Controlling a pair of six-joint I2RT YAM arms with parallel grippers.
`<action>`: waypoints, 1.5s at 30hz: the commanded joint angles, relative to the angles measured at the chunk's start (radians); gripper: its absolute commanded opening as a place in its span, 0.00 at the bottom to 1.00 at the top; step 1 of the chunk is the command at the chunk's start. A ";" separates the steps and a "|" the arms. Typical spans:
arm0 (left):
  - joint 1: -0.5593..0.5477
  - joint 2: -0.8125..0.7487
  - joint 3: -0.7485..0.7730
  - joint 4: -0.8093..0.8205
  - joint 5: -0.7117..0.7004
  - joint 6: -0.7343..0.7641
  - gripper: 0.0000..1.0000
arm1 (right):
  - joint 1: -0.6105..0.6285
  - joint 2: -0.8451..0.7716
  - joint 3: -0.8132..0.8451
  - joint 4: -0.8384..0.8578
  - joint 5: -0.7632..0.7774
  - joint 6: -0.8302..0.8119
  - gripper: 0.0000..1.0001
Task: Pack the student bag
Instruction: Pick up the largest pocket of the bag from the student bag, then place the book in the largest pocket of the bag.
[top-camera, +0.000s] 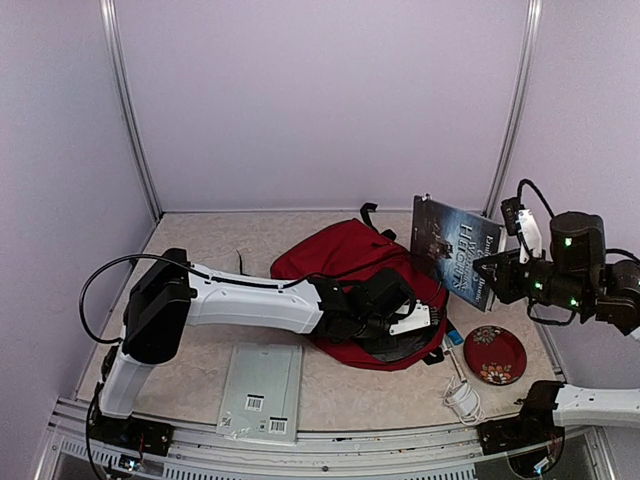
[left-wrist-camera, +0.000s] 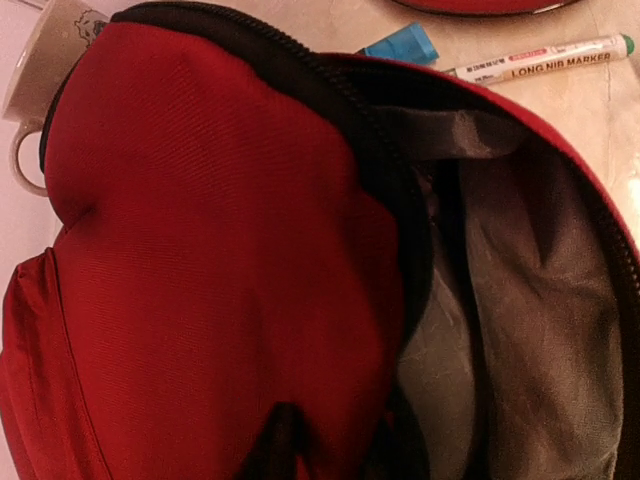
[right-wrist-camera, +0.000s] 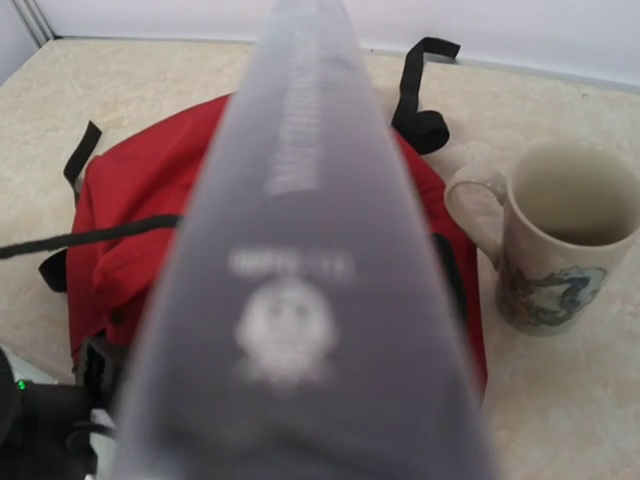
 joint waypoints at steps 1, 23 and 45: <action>0.012 -0.021 0.028 0.047 -0.044 -0.022 0.00 | -0.003 -0.025 0.043 0.116 0.032 0.025 0.00; 0.233 -0.279 0.028 0.240 -0.122 -0.319 0.00 | -0.003 0.013 0.161 -0.169 -0.401 0.221 0.00; 0.076 -0.427 -0.151 0.356 -0.079 -0.147 0.00 | -0.267 0.270 -0.300 0.981 -0.639 0.620 0.00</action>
